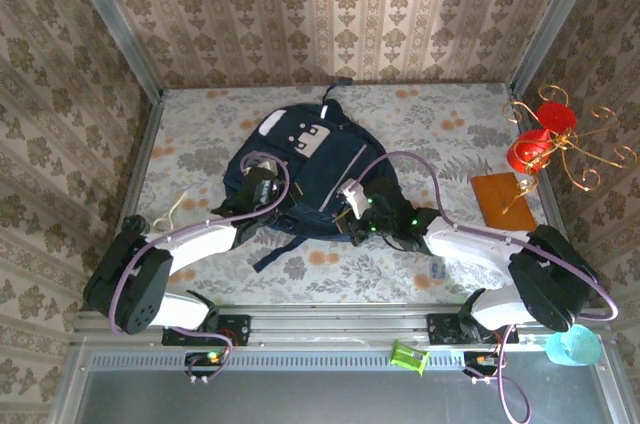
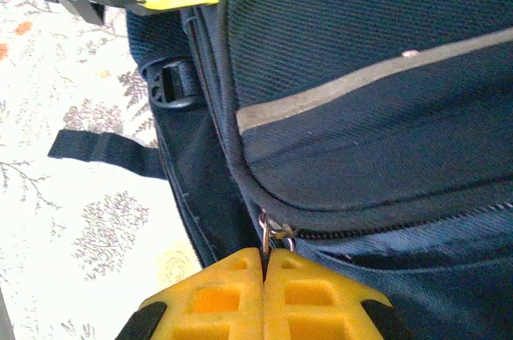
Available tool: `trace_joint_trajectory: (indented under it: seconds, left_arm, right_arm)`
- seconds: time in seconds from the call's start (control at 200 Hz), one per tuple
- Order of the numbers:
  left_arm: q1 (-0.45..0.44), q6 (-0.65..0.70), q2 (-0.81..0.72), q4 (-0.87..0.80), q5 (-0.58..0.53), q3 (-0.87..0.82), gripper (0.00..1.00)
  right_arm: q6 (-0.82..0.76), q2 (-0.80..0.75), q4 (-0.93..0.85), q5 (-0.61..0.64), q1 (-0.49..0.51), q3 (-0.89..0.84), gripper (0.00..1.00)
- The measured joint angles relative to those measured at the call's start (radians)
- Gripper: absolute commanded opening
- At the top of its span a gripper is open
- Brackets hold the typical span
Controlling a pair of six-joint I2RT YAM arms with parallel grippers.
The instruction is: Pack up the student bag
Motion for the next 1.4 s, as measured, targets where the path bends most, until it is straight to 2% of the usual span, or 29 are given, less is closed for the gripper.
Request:
trace_joint_trajectory:
  seconds: [0.345,0.585,0.95,1.18,1.4]
  left_arm:
    - [-0.018,-0.011,-0.048,-0.016,-0.064,-0.015,0.0]
    - [-0.019,-0.012,-0.051,-0.015,-0.096,-0.019,0.0]
    - [-0.019,-0.012,-0.053,-0.005,-0.169,-0.026,0.0]
    - [-0.019,-0.012,-0.053,0.002,-0.18,-0.026,0.0]
    - [-0.019,-0.011,-0.067,0.009,-0.187,-0.026,0.0]
  right_arm:
    - [0.039,0.122,0.095,0.076,0.1,0.024,0.0]
    - [0.131,0.177,0.196,0.129,0.138,0.031,0.0]
    - [0.266,0.282,0.265,0.28,0.212,0.084,0.0]
    - [0.371,0.283,0.304,0.382,0.246,0.085,0.0]
    - [0.449,0.216,0.238,0.428,0.249,0.126,0.0]
